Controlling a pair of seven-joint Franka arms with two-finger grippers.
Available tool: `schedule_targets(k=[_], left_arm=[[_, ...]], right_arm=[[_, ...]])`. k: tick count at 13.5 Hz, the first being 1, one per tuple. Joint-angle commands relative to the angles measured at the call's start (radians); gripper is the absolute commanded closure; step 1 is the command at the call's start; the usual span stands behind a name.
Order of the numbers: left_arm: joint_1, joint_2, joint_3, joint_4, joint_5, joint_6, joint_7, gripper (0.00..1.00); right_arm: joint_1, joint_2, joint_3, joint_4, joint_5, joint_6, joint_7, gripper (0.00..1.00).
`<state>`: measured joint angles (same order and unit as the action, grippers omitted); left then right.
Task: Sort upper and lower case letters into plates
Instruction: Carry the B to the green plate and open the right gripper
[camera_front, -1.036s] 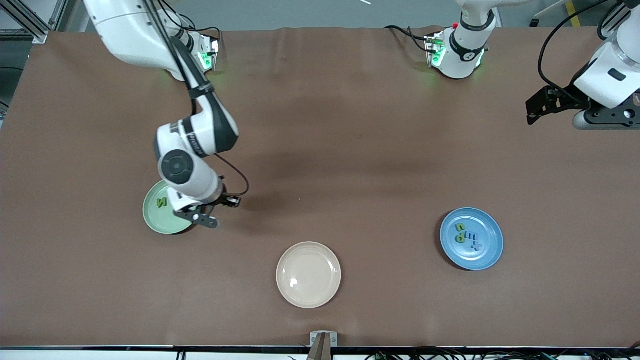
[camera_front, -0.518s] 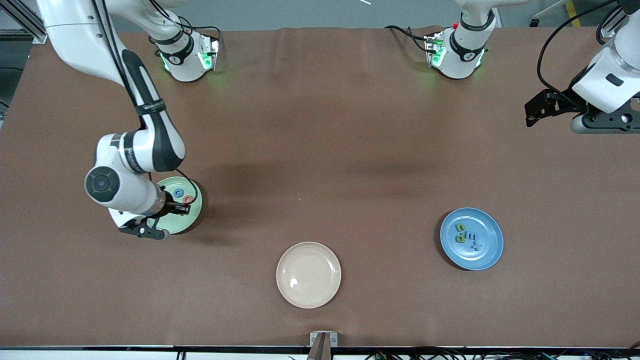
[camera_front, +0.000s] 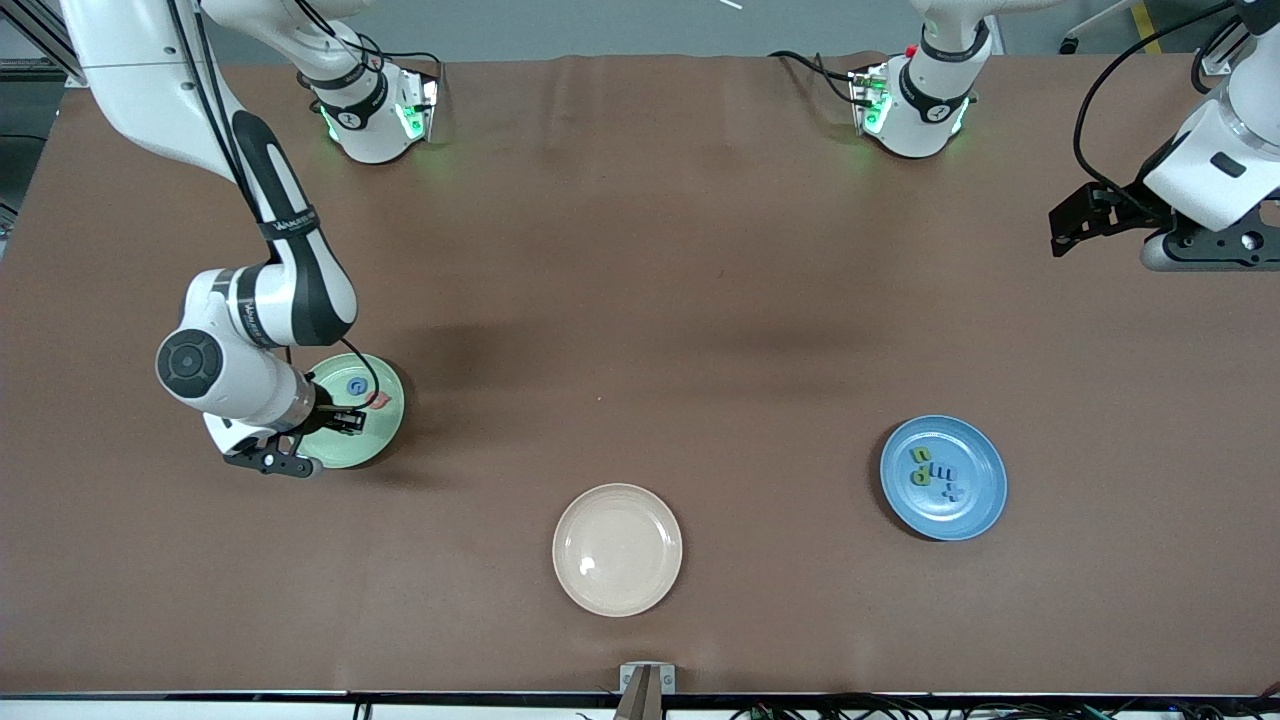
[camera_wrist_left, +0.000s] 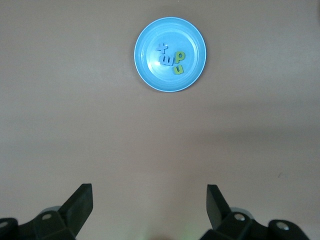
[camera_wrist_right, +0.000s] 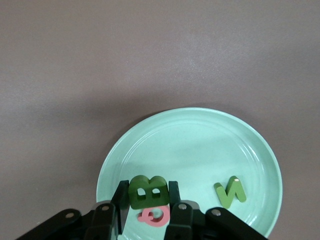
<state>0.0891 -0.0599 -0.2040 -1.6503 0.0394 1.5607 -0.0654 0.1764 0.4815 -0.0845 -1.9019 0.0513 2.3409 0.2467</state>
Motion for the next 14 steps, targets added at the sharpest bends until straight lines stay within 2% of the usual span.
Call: schedule_targets(k=[1,11,12,13,14], left_arm=[[0.008,0.003,0.0,0.011,-0.019,0.004,0.024,0.0],[0.008,0.003,0.0,0.011,-0.018,0.004,0.024,0.0],[0.008,0.002,0.0,0.011,-0.018,0.004,0.024,0.0],[0.008,0.003,0.0,0.011,-0.018,0.004,0.024,0.0],[0.008,0.003,0.0,0.011,-0.018,0.004,0.024,0.0]], right_arm=[[-0.015,-0.003,0.016,-0.049,-0.007,0.063,-0.006,0.99],[-0.058,0.064,0.016,-0.061,-0.007,0.107,-0.007,0.96],[-0.058,0.065,0.016,-0.063,-0.007,0.109,-0.007,0.81],[-0.058,0.065,0.016,-0.063,-0.007,0.106,-0.009,0.38],[-0.058,0.065,0.016,-0.062,-0.007,0.106,-0.009,0.0]])
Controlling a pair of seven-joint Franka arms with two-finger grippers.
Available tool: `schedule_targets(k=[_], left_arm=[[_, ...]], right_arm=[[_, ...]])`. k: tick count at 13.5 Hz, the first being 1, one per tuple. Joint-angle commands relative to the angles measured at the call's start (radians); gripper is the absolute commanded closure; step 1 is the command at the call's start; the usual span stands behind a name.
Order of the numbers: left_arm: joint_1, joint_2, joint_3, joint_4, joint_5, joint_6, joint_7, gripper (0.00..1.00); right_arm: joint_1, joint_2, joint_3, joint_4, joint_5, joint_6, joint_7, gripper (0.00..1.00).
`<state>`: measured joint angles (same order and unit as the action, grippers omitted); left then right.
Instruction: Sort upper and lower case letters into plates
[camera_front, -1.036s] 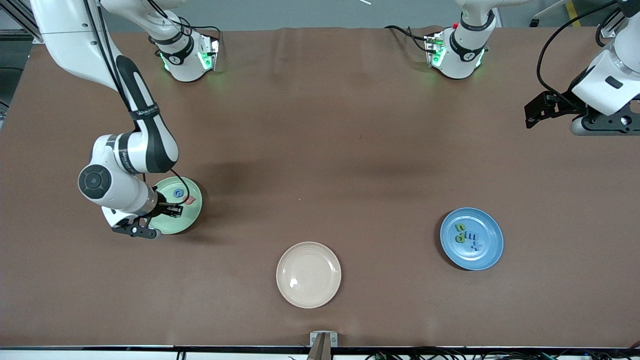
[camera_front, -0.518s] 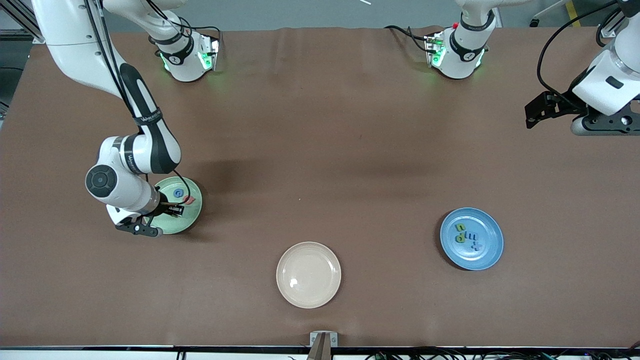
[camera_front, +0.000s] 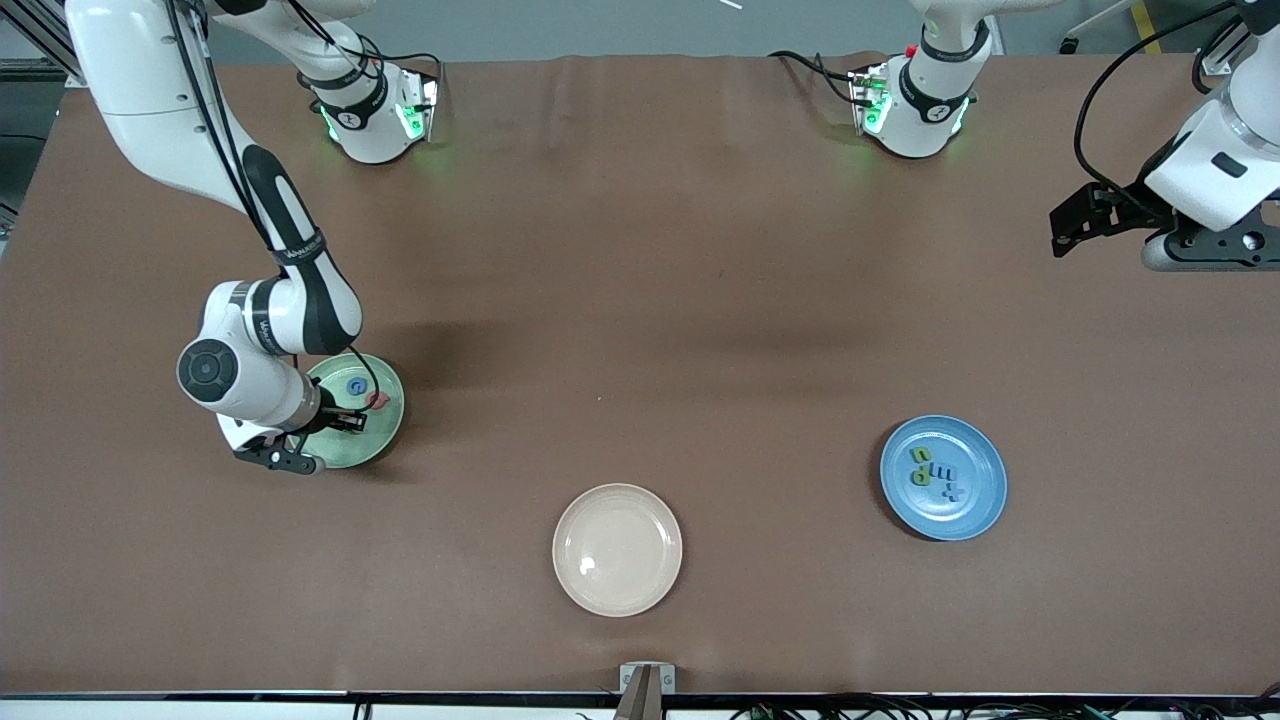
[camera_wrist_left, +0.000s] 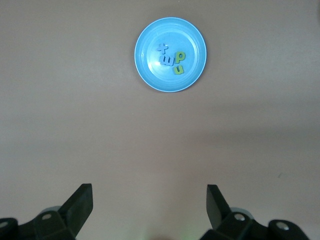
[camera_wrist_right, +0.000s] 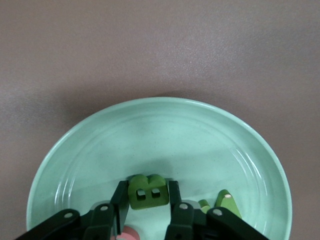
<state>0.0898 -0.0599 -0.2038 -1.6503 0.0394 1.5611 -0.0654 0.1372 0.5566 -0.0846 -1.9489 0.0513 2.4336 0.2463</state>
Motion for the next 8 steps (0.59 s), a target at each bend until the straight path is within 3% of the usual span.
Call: schedule_targets(k=[1,5,8], left_arm=[[0.007,0.003,0.0,0.012,-0.018,0.004,0.024,0.0],[0.007,0.002,0.0,0.011,-0.018,0.002,0.024,0.0],[0.007,0.002,0.0,0.011,-0.018,0.004,0.024,0.0]], right_arm=[[-0.018,-0.011,0.016,-0.015,-0.007,0.012,-0.009,0.0],[-0.019,-0.027,0.016,-0.002,-0.008,-0.001,-0.047,0.0],[-0.028,-0.06,0.014,0.062,-0.01,-0.138,-0.059,0.0]])
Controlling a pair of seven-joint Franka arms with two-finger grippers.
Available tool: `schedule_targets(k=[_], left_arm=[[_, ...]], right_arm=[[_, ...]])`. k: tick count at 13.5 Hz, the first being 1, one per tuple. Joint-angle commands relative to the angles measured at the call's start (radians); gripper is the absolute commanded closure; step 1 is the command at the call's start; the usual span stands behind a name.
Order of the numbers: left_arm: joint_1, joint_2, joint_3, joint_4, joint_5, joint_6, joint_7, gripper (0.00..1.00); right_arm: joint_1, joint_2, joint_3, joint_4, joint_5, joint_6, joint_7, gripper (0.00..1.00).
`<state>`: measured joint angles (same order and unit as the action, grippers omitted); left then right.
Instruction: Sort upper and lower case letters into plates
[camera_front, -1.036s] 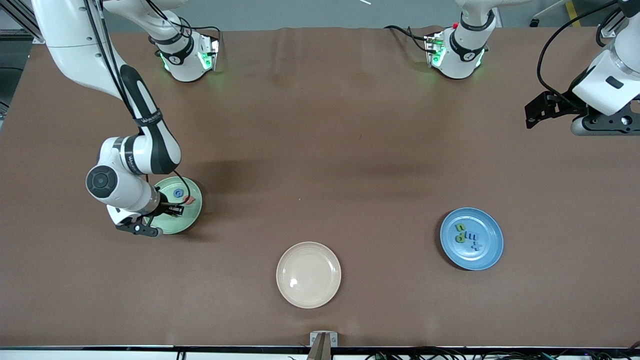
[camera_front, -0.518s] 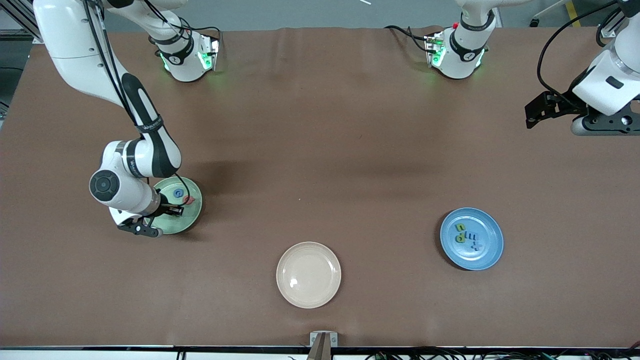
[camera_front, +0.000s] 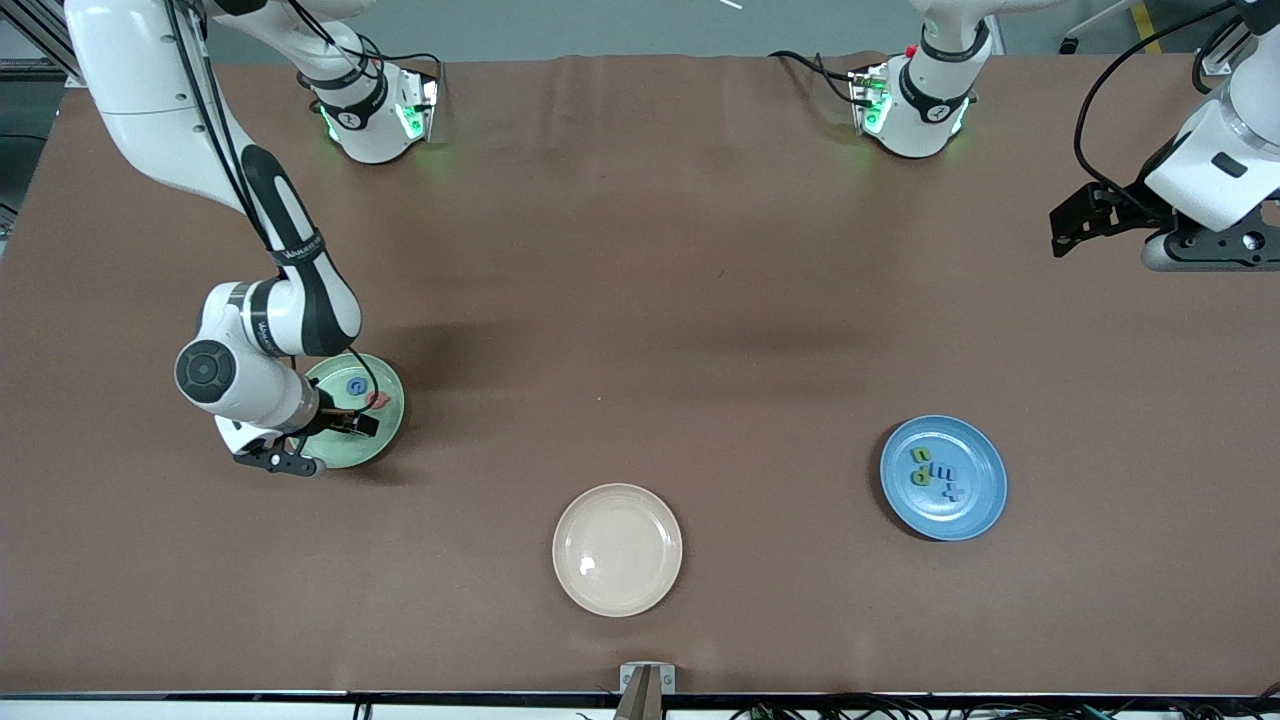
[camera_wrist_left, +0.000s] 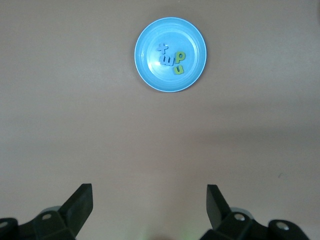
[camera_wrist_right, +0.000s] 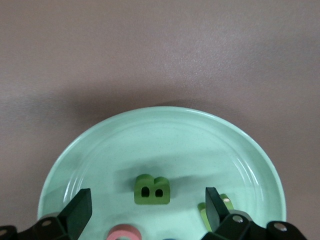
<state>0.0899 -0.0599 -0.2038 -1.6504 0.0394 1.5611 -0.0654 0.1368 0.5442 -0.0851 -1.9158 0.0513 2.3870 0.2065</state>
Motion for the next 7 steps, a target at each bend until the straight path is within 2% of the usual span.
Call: schedule_targets(k=[1,4,7], left_arm=[[0.007,0.002,0.0,0.011,-0.018,0.004,0.024,0.0],[0.007,0.002,0.0,0.012,-0.018,0.004,0.024,0.0],[0.007,0.002,0.0,0.012,-0.018,0.002,0.024,0.0]], right_arm=[[-0.029,-0.05,0.015,0.059,-0.01,-0.154,-0.024,0.0],[-0.034,-0.053,0.015,0.126,-0.01,-0.247,-0.03,0.0],[-0.034,-0.072,0.015,0.139,-0.01,-0.265,-0.035,0.0]])
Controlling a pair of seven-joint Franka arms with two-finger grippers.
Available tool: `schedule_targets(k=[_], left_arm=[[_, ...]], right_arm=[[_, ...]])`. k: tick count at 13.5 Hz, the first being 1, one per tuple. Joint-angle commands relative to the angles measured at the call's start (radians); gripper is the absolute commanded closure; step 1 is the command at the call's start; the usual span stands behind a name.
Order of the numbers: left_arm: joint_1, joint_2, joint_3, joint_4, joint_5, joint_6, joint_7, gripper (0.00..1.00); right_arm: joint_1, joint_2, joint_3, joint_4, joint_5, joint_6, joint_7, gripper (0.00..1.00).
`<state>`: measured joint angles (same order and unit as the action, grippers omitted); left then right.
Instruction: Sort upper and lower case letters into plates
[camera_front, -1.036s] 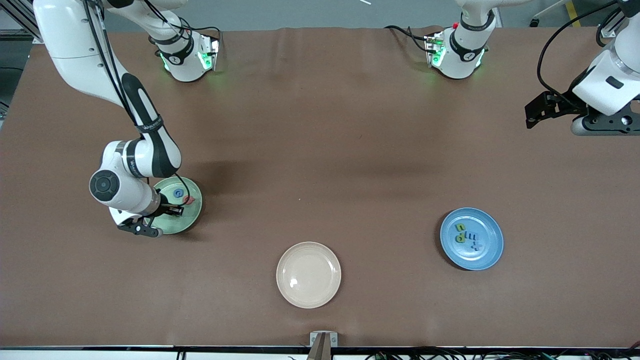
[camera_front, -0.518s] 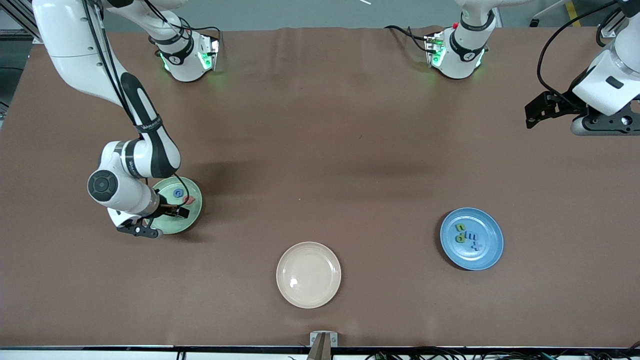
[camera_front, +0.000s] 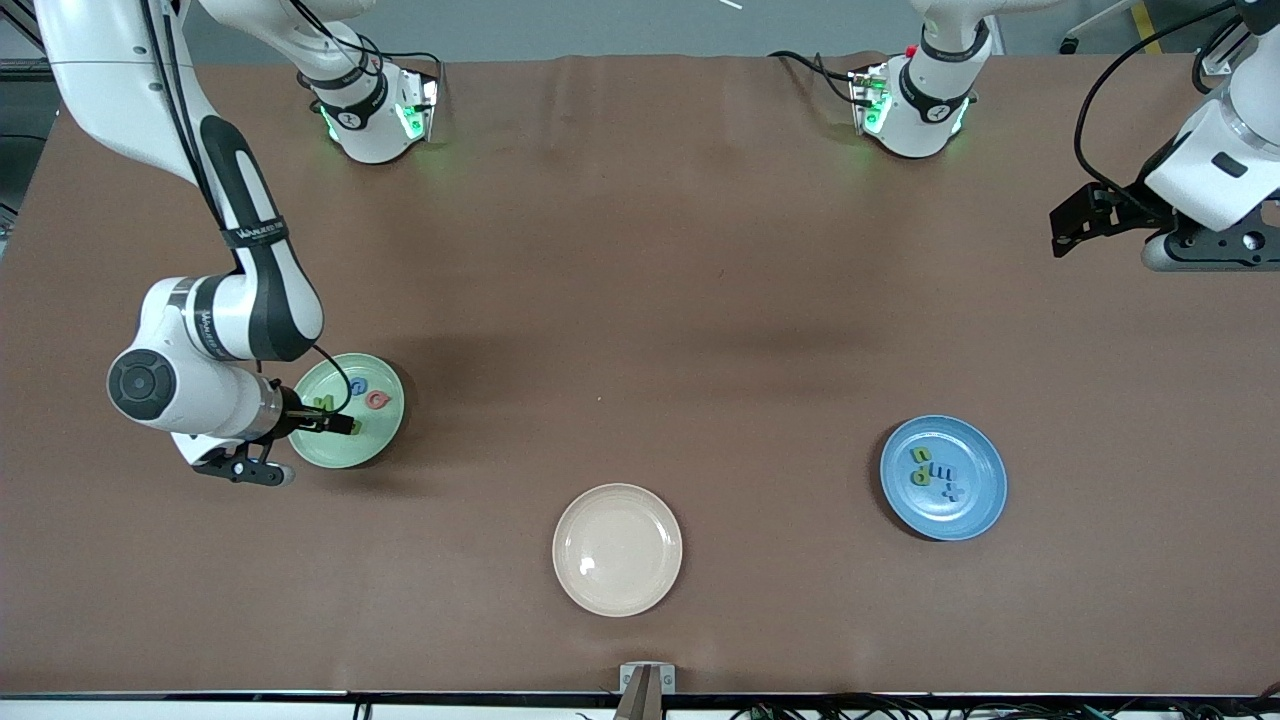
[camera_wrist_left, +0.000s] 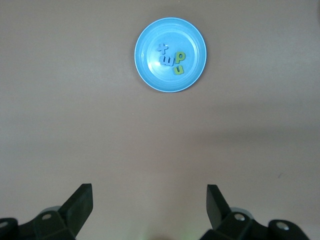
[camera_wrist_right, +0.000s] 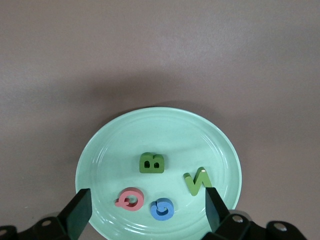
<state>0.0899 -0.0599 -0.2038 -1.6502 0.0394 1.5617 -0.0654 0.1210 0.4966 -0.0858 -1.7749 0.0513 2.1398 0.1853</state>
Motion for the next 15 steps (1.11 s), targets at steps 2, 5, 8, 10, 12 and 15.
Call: schedule_targets(k=[2,5,8,10,12,15], left_arm=[[0.007,0.002,0.0,0.012,-0.019,0.003,0.024,0.0],[0.007,0.002,0.0,0.013,-0.018,0.003,0.024,0.0],[0.01,0.002,0.001,0.013,-0.018,0.003,0.024,0.0],[0.01,0.003,0.001,0.013,-0.018,0.005,0.024,0.0],[0.01,0.003,0.001,0.013,-0.018,0.006,0.024,0.0],[0.01,0.003,0.001,0.013,-0.018,0.012,0.024,0.0]], right_arm=[[-0.018,-0.041,0.015,0.034,-0.011,-0.076,-0.048,0.0],[-0.052,-0.075,0.014,0.165,-0.013,-0.326,-0.128,0.0],[-0.101,-0.081,0.015,0.326,-0.014,-0.546,-0.171,0.0],[-0.103,-0.079,0.015,0.399,-0.017,-0.612,-0.162,0.0],[-0.113,-0.07,0.012,0.469,-0.016,-0.617,-0.165,0.0],[-0.135,-0.072,0.015,0.48,-0.005,-0.614,-0.162,0.0]])
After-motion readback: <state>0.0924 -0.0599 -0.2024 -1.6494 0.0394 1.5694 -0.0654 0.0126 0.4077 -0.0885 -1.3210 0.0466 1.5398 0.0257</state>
